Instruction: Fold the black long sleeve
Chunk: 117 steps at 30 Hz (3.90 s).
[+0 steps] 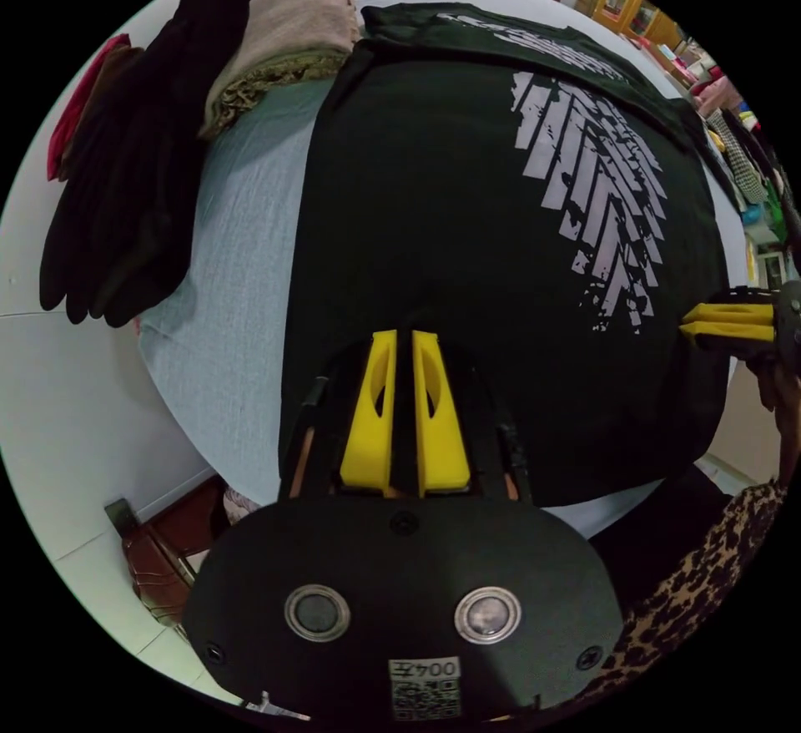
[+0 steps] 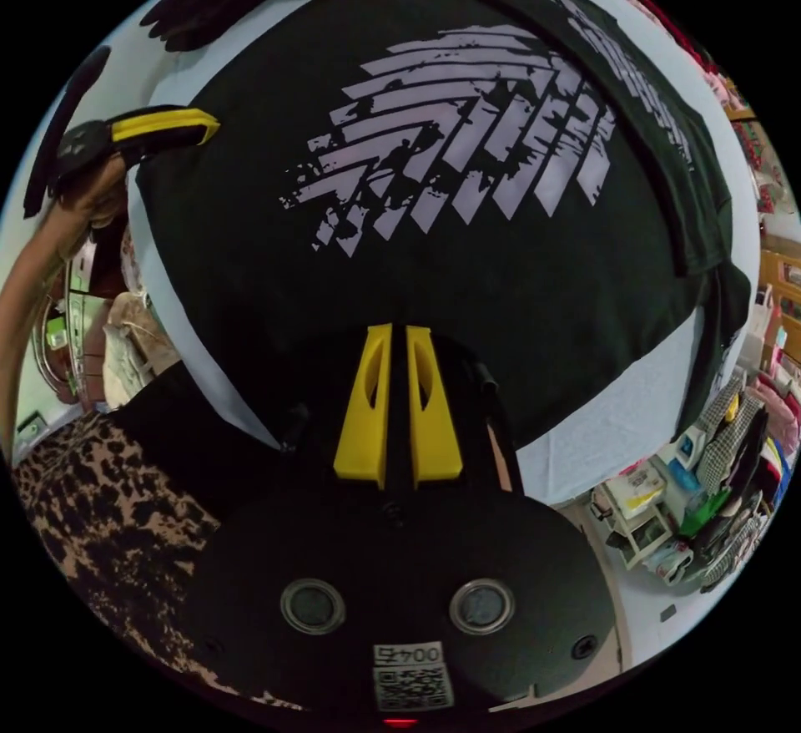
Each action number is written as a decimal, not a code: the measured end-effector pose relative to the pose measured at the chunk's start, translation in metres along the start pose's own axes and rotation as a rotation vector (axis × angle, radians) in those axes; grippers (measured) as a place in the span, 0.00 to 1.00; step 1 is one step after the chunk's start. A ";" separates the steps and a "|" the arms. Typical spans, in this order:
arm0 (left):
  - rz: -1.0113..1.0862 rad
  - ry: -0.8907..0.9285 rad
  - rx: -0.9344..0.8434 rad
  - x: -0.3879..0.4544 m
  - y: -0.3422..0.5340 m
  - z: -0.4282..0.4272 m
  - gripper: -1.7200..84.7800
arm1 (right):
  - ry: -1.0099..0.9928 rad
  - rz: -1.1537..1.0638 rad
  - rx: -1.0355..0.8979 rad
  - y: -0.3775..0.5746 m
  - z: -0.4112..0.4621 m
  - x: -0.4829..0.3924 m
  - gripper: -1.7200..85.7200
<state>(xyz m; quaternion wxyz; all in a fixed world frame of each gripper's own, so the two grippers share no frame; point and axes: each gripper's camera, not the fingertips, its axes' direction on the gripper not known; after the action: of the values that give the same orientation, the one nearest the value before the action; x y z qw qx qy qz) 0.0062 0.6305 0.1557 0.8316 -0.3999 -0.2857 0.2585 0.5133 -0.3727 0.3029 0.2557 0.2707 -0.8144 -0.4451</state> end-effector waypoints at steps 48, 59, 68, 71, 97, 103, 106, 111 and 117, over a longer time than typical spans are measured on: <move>-0.074 0.078 -0.031 -0.040 -0.090 0.008 0.05 | -0.780 1.000 1.539 0.387 0.048 0.466 0.04; 0.029 0.137 0.059 -0.070 -0.091 0.010 0.06 | -0.251 0.266 0.707 0.008 -0.082 0.139 0.26; 0.042 0.358 0.082 -0.111 -0.095 0.012 0.09 | -0.183 0.348 0.219 0.012 0.024 -0.037 0.27; 0.053 0.474 0.185 -0.118 -0.111 -0.013 0.09 | -0.124 0.387 0.166 0.017 0.038 -0.060 0.23; 0.330 0.225 0.228 0.050 -0.366 -0.038 0.06 | -0.011 0.392 0.040 -0.056 -0.036 -0.143 0.19; 0.365 0.175 0.473 0.041 -0.341 -0.099 0.04 | -0.003 0.336 0.033 -0.056 -0.050 -0.147 0.18; 0.334 0.122 0.513 0.023 -0.335 -0.114 0.03 | -0.012 0.334 0.015 -0.056 -0.056 -0.142 0.16; 0.198 0.043 0.447 -0.012 -0.332 -0.089 0.03 | -0.018 0.324 -0.014 -0.054 -0.065 -0.136 0.16; 0.208 0.094 0.350 -0.016 -0.320 -0.047 0.04 | -0.002 0.327 -0.002 -0.044 -0.073 -0.132 0.16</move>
<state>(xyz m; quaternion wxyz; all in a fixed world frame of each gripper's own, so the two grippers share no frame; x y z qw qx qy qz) 0.0918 0.4212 0.3868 0.8697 -0.2883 -0.1544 0.3697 0.6661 -0.3478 0.2762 0.3241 0.1337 -0.8474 -0.3986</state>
